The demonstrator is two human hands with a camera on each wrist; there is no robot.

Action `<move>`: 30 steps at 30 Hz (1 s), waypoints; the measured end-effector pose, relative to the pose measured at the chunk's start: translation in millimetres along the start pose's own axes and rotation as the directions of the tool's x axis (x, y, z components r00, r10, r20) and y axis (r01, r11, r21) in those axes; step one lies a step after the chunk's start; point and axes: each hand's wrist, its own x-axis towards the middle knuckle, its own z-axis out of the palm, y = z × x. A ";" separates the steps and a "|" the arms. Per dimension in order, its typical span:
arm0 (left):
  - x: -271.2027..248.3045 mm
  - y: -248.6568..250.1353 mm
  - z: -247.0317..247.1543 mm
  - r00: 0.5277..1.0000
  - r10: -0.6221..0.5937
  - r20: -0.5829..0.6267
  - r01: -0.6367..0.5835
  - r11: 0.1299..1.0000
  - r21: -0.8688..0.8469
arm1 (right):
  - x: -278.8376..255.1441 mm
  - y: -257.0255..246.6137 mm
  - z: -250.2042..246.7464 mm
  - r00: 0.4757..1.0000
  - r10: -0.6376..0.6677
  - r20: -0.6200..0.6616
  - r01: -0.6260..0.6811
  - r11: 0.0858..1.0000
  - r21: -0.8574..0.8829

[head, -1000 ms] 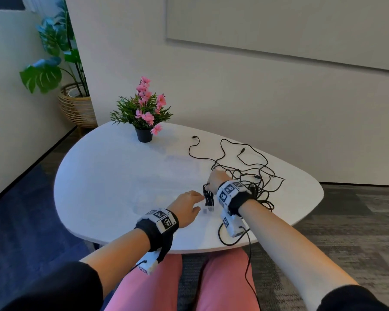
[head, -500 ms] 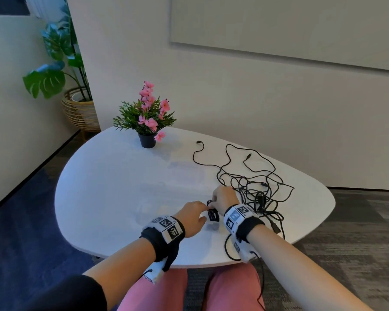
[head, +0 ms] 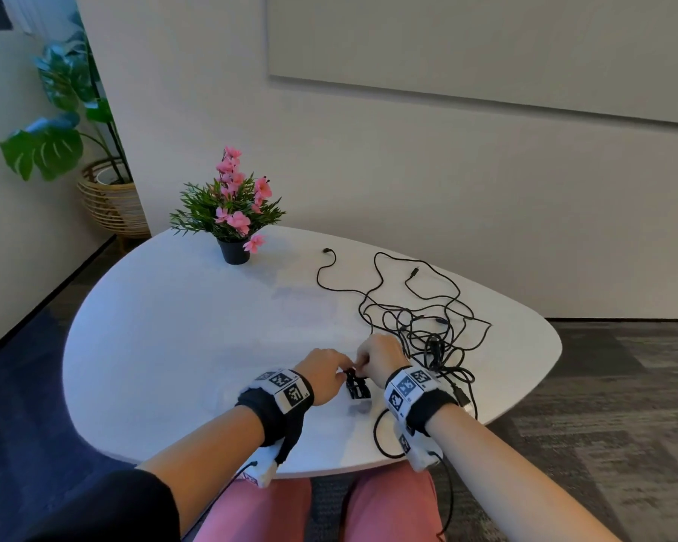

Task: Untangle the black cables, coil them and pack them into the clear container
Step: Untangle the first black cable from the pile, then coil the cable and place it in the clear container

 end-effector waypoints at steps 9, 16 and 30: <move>25.2 14.1 -6.8 0.997 -0.024 0.080 -0.001 0.954 0.299 | -24.7 21.1 -12.2 0.982 0.038 -0.183 -0.014 0.992 0.128; 43.3 35.4 9.5 0.969 0.016 0.248 -0.117 0.910 0.398 | -33.6 28.7 -0.4 0.979 0.157 -0.128 -0.126 0.967 0.221; 13.3 -26.9 -26.3 0.952 0.036 0.305 -0.209 0.804 0.557 | -25.6 80.5 -35.0 0.927 0.245 -0.284 -0.248 0.968 0.026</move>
